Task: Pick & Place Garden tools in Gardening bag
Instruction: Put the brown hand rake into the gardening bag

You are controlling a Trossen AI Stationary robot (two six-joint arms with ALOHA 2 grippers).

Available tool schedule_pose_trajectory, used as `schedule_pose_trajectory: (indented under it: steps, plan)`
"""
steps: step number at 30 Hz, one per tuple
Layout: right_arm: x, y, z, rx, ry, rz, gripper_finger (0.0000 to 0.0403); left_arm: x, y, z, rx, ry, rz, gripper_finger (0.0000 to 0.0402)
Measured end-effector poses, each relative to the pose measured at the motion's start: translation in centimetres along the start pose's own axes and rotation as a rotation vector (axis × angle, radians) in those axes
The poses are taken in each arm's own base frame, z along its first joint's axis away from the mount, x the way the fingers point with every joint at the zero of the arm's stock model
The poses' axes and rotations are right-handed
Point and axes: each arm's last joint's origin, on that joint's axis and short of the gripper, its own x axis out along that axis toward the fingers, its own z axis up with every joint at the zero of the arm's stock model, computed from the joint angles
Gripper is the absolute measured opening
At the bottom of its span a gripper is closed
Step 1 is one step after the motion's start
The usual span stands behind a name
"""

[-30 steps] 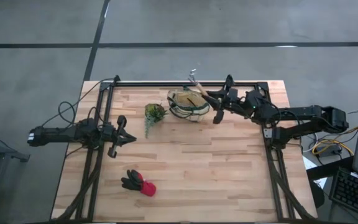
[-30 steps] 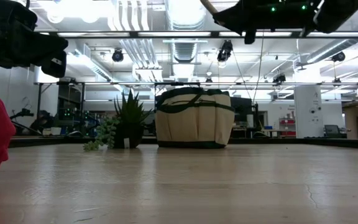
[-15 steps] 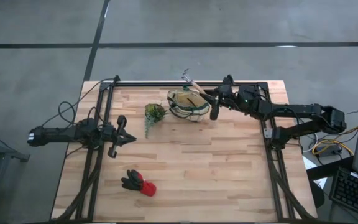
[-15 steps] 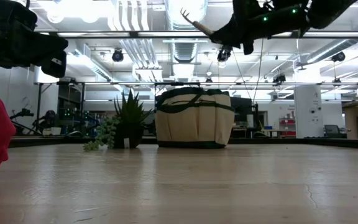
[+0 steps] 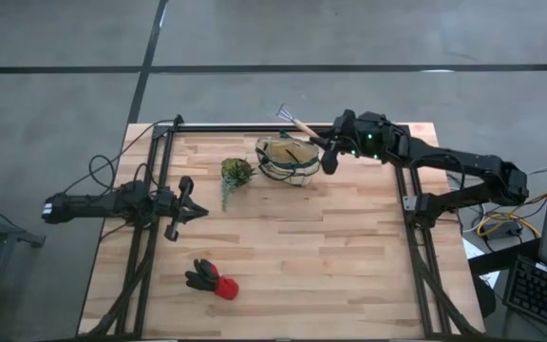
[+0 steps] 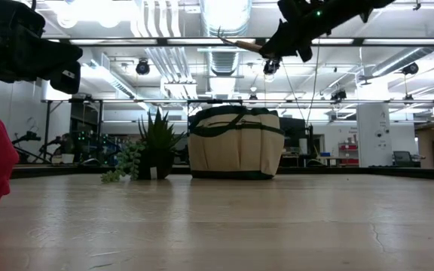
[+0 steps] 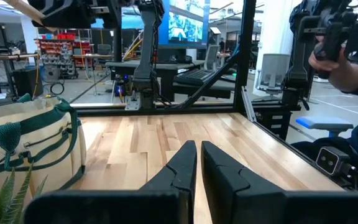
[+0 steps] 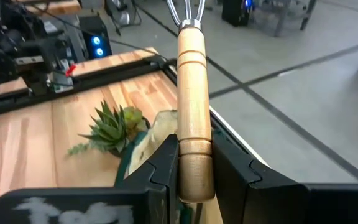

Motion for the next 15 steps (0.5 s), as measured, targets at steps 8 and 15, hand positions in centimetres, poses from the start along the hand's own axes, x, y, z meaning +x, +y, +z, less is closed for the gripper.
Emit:
schedule_pose_trajectory:
  steps: [8,15]
  plan:
    - [0.6,0.0,1.3,-0.012,0.107,-0.008,0.0066,0.0,0.0,0.0,0.0,0.0,0.0,0.0028]
    - [3.5,0.0,1.6,-0.035,0.275,-0.021,0.0066,0.0,0.0,0.0,0.0,0.0,0.0,0.0028]
